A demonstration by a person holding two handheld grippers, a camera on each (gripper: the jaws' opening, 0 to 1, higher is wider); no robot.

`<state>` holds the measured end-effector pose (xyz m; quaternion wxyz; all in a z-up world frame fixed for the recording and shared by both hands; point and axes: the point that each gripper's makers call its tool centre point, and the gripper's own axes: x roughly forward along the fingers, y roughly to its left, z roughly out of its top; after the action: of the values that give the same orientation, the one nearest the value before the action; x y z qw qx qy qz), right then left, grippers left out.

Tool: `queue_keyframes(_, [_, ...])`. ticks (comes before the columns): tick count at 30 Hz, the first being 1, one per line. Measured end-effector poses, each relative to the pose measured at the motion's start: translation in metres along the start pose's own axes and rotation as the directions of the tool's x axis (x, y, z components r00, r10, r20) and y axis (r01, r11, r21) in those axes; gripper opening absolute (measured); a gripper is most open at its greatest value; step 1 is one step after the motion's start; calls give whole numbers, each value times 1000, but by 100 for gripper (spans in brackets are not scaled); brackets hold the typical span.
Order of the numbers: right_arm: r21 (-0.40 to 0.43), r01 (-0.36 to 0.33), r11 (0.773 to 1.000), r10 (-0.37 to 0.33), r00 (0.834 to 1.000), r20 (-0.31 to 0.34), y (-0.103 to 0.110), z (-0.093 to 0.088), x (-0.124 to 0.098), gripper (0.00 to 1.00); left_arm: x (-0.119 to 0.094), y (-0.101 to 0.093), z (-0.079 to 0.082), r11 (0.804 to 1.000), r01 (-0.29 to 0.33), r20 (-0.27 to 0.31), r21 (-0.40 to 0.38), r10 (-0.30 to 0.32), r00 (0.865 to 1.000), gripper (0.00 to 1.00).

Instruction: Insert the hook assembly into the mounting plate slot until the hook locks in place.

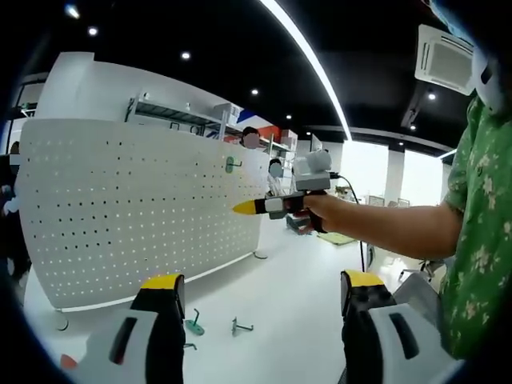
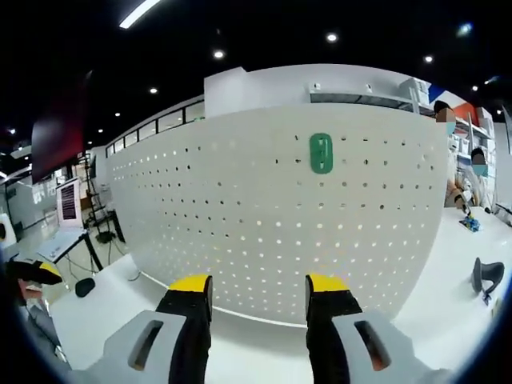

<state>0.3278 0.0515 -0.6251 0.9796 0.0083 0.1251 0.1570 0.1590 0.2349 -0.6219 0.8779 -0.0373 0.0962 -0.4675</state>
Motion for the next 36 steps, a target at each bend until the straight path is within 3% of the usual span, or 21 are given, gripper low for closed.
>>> queue_keyframes(25, [-20,-71,997,70,997,-34,33,-35,-37,49,-1,-7,-13,1000,-3,-30,-9,2,1000,82])
queue_keyframes(36, [-33,-127,991,124,990,-72,58,-58,-53,49,-3,-7,-18,1000,-12,-37,-16,11,999,82])
